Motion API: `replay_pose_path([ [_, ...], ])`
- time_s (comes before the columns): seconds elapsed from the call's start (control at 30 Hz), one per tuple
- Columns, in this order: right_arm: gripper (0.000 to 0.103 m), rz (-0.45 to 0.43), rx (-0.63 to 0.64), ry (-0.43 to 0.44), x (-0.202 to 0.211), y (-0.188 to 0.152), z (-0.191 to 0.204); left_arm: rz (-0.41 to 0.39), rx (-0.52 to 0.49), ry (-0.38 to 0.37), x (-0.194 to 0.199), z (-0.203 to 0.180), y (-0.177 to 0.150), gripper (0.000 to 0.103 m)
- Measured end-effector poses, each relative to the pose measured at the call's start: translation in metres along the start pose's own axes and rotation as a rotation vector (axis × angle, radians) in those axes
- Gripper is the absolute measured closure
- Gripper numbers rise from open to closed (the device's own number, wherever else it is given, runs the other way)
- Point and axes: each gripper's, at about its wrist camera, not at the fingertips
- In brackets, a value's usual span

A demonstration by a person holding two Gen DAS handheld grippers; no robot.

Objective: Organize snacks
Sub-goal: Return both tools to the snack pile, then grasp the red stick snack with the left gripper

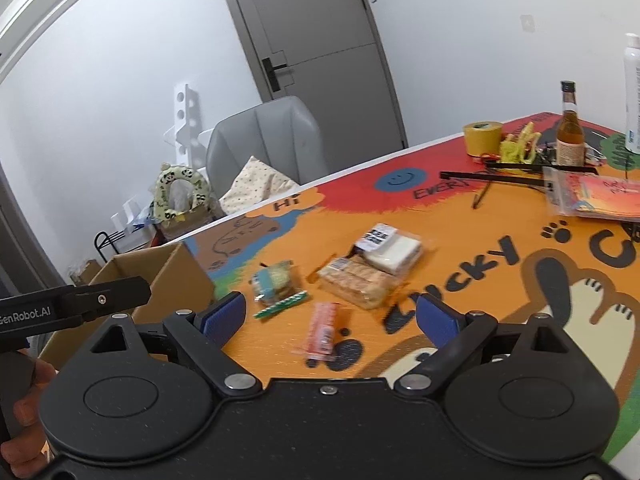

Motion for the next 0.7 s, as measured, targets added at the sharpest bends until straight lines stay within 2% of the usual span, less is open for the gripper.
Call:
replay_pose_path([
  [0.7, 0.017, 0.017, -0.059, -0.029, -0.019, 0.0, -0.051, 0.061, -0.035, -0.037, -0.06, -0.055, -0.005, 0.012],
])
Point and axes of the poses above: each gripper's, at about its wrist camera, not at the fingertips, and x roughly against the way its jaws point, z to its left, y to its top, and after that the axes turned 5 degrees about z, right-handed
